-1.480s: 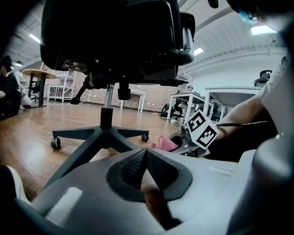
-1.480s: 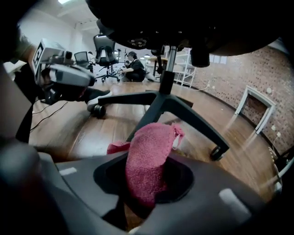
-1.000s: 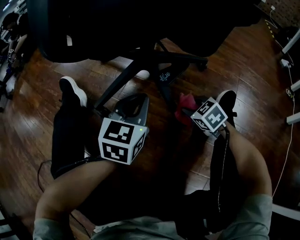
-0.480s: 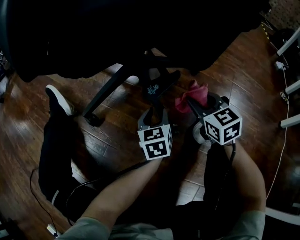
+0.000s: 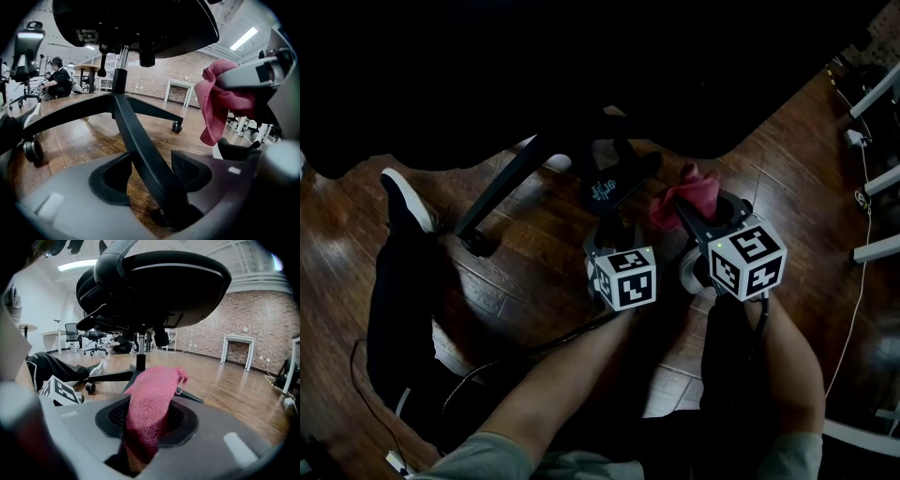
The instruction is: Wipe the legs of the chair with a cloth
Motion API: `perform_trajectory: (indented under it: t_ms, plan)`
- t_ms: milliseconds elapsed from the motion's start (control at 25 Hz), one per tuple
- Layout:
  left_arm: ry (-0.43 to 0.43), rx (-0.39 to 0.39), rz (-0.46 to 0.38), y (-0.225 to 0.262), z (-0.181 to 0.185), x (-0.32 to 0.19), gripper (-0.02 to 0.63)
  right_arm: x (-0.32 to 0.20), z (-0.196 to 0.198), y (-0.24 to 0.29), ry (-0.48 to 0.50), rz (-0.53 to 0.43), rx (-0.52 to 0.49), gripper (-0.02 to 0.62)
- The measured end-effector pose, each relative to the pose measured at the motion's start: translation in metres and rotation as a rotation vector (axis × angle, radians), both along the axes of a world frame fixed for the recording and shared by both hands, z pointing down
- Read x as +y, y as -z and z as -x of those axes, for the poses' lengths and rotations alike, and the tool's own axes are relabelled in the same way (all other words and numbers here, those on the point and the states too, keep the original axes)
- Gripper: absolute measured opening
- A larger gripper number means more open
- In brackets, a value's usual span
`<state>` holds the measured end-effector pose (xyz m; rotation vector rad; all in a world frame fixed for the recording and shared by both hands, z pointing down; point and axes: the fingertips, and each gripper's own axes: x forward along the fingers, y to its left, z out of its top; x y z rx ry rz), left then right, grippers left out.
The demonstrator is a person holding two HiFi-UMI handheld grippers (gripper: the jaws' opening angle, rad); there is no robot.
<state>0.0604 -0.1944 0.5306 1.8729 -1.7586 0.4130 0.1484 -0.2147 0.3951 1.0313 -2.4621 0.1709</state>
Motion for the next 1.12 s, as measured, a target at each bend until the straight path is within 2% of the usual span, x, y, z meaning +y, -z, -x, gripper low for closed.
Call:
perform_trajectory:
  t_ms: [440,720,840,960,1040,1120]
  plan:
    - [-0.142,0.079,0.017,0.003,0.001,0.001,0.279,0.014,0.025,-0.001,0.06,-0.003,0.061,0.121]
    - [-0.138,0.059,0.013,0.007,0.015,0.015,0.244,0.02,0.015,0.008,0.076,-0.023,0.061,0.121]
    - [-0.129,0.037,-0.022,0.009,0.046,0.024,0.222,0.02,0.02,0.008,0.084,-0.032,0.059,0.121]
    - [-0.128,-0.001,-0.023,0.007,0.086,0.033,0.199,0.022,0.03,-0.002,0.09,-0.019,0.082,0.121]
    - [-0.139,-0.067,0.001,0.007,0.105,0.035,0.195,0.022,0.032,-0.006,0.095,-0.011,0.089,0.121]
    - [-0.141,-0.17,0.04,0.004,0.117,0.028,0.197,0.023,0.035,-0.008,0.099,-0.004,0.092,0.121]
